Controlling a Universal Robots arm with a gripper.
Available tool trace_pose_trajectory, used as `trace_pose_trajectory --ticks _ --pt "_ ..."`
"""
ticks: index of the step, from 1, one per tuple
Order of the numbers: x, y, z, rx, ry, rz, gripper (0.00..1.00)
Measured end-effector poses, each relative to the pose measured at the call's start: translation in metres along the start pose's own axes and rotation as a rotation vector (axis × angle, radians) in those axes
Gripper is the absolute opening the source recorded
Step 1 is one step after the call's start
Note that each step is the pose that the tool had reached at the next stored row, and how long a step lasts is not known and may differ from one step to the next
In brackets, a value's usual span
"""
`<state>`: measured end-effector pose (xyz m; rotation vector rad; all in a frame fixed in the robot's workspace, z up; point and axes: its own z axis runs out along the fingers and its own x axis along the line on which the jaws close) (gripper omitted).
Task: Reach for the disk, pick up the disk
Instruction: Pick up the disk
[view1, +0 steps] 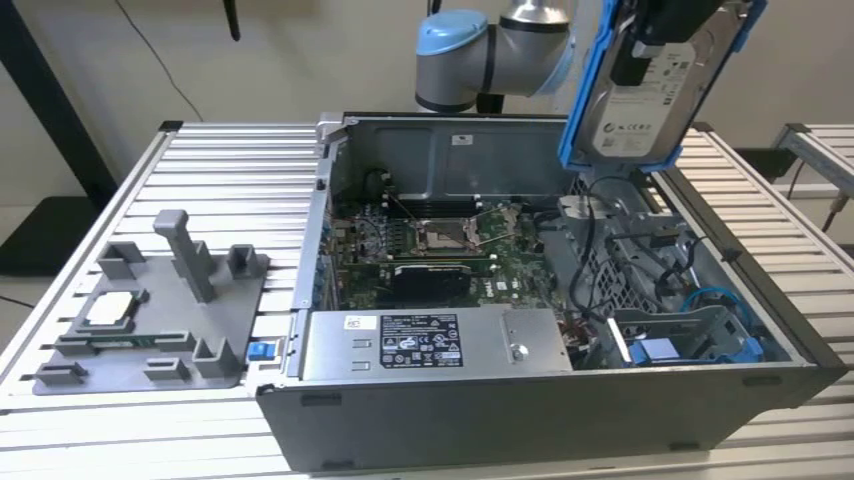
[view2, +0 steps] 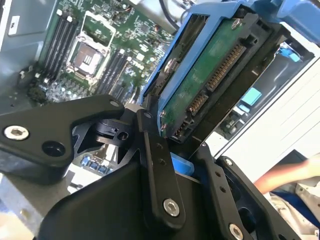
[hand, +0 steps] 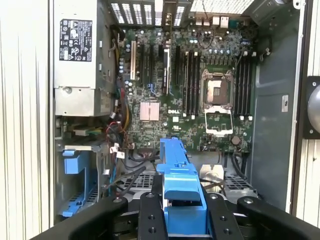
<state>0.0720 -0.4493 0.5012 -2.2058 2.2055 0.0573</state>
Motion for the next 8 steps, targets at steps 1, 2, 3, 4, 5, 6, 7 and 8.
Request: trace_pose_trajectory --ticks 1,2,3,4,5,6,7,8 --pt "0.0029 -0.0004 0.0 0.0 0.0 0.0 0.0" --pt "0.0059 -0.0004 0.0 0.0 -0.0001 0.0 0.0" --pt "0.0086 -0.0005 0.0001 0.0 0.0 0.0 0.0" --pt "0.0109 -0.0005 0.0002 0.0 0.0 0.0 0.0" --pt "0.0132 -0.0005 0.0003 0.0 0.0 0.0 0.0" --pt "0.0153 -0.0005 0.0005 0.0 0.0 0.0 0.0" --pt "0.0173 -0.0004 0.0007 0.0 -0.0001 0.0 0.0" --pt "0.0188 -0.0004 0.0009 0.0 -0.0001 0.0 0.0"
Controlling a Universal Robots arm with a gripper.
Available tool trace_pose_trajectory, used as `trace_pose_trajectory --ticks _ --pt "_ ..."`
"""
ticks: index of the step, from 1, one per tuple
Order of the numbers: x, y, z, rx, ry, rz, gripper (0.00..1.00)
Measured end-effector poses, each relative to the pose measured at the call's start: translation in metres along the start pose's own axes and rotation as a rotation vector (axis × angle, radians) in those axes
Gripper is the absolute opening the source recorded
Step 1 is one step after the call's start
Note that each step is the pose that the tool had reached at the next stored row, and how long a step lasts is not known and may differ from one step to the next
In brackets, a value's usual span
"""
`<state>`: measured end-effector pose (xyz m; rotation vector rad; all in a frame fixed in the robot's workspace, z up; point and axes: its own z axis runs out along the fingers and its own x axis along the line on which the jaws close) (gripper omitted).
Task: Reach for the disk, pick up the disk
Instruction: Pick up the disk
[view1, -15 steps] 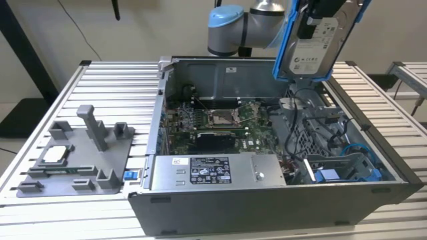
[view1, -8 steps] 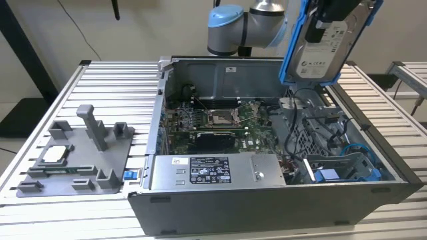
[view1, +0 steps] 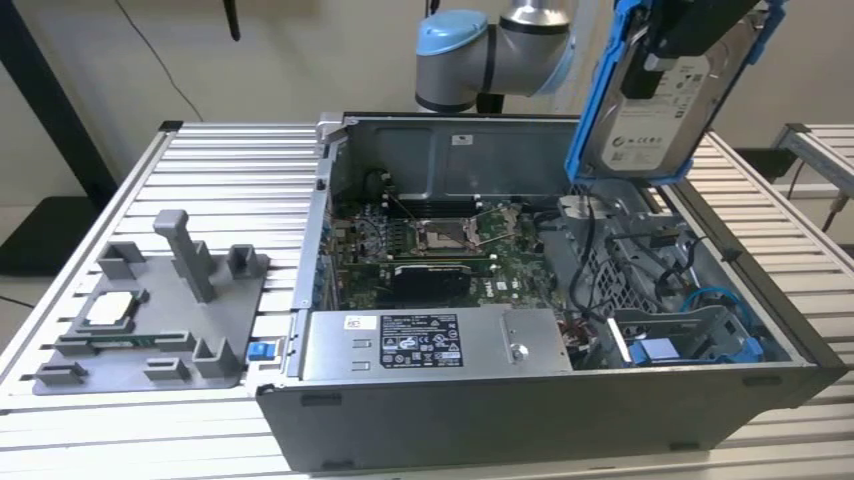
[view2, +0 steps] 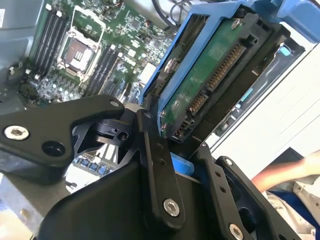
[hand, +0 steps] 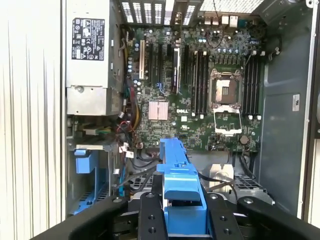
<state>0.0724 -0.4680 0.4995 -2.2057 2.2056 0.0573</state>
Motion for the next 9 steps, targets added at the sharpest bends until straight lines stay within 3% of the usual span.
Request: trace_pose_trajectory --ticks 9 --pt "0.0154 -0.0001 0.0013 0.0 0.0 0.0 0.0"
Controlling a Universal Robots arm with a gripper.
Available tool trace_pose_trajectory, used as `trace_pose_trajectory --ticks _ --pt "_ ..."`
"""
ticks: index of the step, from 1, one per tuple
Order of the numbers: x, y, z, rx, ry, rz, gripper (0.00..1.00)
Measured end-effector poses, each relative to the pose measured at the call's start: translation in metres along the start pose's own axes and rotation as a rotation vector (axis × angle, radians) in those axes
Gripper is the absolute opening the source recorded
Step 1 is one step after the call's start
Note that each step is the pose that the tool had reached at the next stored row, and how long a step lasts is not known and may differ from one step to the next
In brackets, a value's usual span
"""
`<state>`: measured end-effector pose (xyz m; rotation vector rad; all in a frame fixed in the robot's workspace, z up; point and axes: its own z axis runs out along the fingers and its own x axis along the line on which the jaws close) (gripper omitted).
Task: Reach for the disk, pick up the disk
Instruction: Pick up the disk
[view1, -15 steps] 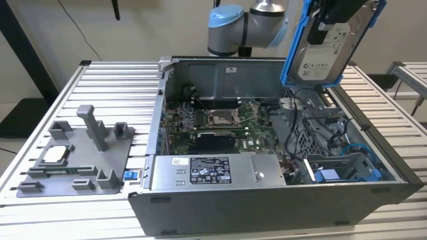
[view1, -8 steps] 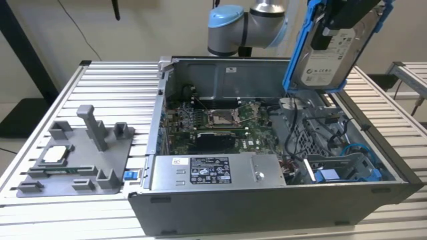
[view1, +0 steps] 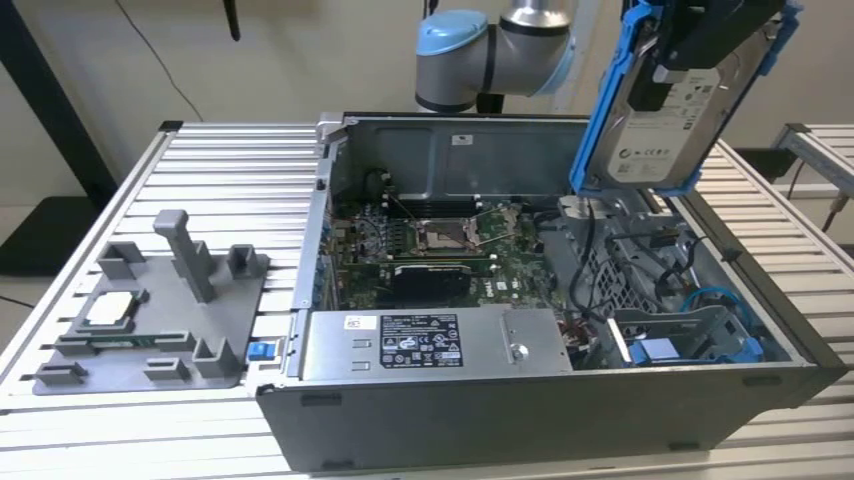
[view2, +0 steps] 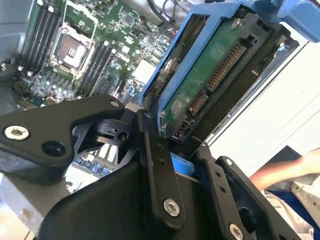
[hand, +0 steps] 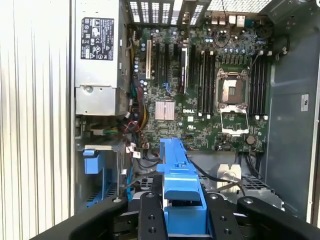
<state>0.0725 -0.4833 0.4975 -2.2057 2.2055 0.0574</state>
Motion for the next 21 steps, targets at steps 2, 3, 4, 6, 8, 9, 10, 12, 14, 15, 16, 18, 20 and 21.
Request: trace_pose_trajectory --ticks 2,3,4,6,8,9,10,12,14,15,16,18,20,21 --pt "0.0042 0.0 0.0002 0.0 0.0001 0.0 0.0" --pt "0.0062 0.0 0.0003 0.0 0.0001 0.0 0.0" --pt "0.0081 0.0 0.0004 0.0 0.0001 0.0 0.0" --pt "0.012 0.0 0.0007 0.0 0.0 0.0 0.0" --pt "0.0154 0.0 0.001 0.0 0.0 0.0 0.0" --pt "0.0172 0.0 0.0012 0.0 0.0001 0.0 0.0" --pt "0.019 0.0 0.0014 0.0 0.0001 0.0 0.0" --pt "0.022 0.0 0.0019 0.0 0.0 0.0 0.0" --pt "0.0243 0.0 0.0022 0.0 0.0001 0.0 0.0" --pt "0.0255 0.0001 0.0024 0.0 0.0 0.0 0.0" --pt "0.0268 0.0001 0.0025 0.0 0.0001 0.0 0.0" --pt "0.0296 0.0003 0.0029 0.0 0.0001 0.0 0.0" --pt "0.033 0.0005 0.0033 0.0 0.0001 0.0 0.0" --pt "0.0347 0.0006 0.0034 0.0 0.0001 0.0 0.0"
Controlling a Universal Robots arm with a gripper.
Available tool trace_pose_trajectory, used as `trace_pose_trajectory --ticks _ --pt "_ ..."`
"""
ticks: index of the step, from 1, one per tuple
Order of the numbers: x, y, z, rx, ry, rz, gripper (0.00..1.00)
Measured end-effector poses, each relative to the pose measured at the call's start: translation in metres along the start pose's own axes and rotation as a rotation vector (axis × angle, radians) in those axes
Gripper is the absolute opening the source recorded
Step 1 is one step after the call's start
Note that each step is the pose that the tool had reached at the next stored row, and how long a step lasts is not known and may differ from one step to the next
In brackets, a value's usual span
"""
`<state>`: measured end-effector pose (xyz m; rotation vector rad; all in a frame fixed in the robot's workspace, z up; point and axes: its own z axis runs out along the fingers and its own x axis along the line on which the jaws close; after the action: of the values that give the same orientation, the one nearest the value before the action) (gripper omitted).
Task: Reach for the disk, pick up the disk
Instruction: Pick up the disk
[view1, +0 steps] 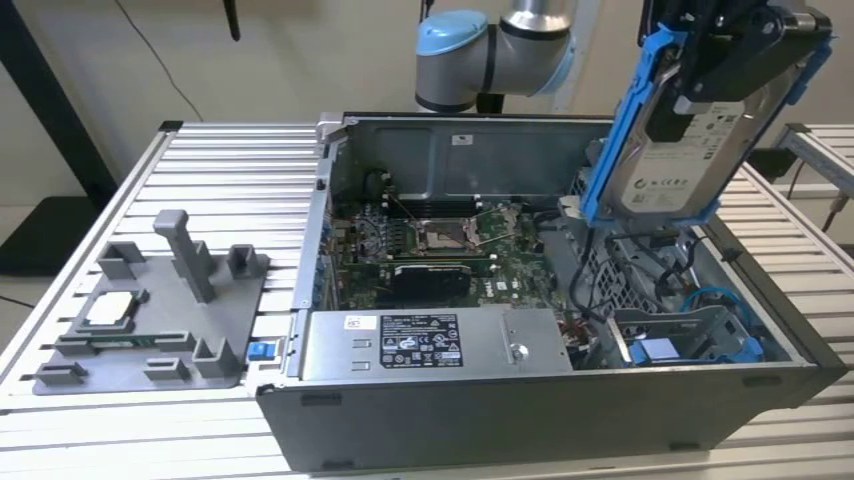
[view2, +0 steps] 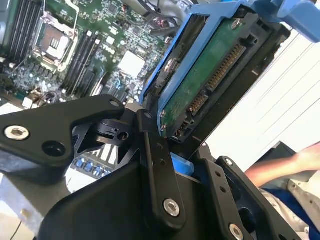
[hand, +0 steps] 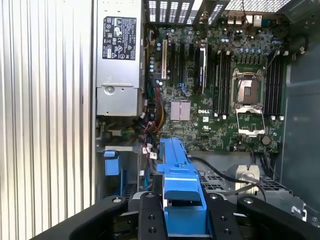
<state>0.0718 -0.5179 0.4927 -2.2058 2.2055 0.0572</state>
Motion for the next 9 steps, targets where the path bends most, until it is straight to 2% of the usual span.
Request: trace_pose_trajectory --ticks 4,9 --pt "0.0076 0.0 0.0007 0.0 0.0 0.0 0.0" --pt "0.0237 0.0001 0.001 0.0 0.0008 0.0 0.0"
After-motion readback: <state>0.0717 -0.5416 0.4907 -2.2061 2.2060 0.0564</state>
